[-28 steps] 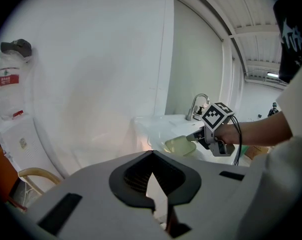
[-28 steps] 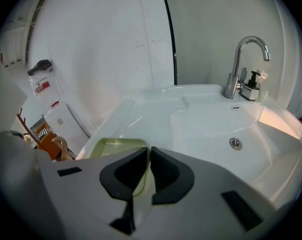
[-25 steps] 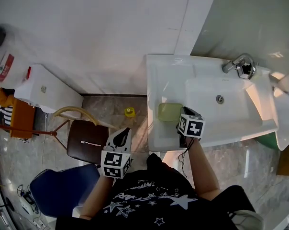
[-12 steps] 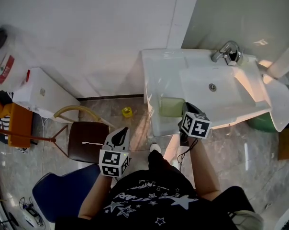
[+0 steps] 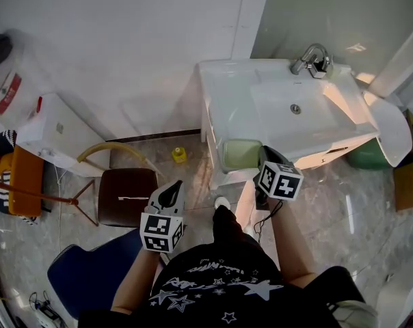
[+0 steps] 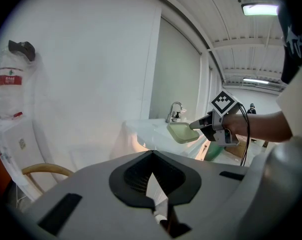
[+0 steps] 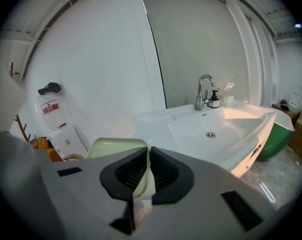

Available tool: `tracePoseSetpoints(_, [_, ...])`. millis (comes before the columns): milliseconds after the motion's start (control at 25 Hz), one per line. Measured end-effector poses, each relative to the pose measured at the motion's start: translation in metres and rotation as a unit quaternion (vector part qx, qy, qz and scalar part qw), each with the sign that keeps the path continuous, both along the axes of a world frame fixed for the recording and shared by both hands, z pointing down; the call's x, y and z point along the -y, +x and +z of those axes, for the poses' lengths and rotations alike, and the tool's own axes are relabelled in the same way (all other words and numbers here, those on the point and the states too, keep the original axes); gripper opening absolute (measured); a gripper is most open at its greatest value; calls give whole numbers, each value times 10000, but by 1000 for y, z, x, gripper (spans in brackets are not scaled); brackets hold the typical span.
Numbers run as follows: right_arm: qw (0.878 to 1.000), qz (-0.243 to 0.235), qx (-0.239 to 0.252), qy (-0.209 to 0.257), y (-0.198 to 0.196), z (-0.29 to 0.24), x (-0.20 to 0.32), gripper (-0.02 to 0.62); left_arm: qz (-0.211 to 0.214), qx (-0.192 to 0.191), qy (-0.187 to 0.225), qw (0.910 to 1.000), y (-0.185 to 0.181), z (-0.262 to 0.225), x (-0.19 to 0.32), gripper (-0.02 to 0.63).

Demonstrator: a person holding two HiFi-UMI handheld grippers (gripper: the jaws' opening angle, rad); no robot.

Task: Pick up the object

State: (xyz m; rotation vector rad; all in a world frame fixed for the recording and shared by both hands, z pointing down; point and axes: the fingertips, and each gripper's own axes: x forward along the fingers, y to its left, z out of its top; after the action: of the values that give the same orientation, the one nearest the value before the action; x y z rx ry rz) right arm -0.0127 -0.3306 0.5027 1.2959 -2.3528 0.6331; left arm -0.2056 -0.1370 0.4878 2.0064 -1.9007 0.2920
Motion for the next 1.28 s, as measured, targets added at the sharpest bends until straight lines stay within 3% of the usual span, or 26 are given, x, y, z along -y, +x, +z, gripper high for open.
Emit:
tracePoseSetpoints(440, [9998, 128, -123, -4, 24, -2, -95, 28, 212, -95, -47, 9997, 7, 10, -71, 17])
tracePoseSetpoints(1280, [9986, 521, -64, -48, 66, -5, -221, 26, 445, -258, 330, 9981, 32, -15, -156, 17])
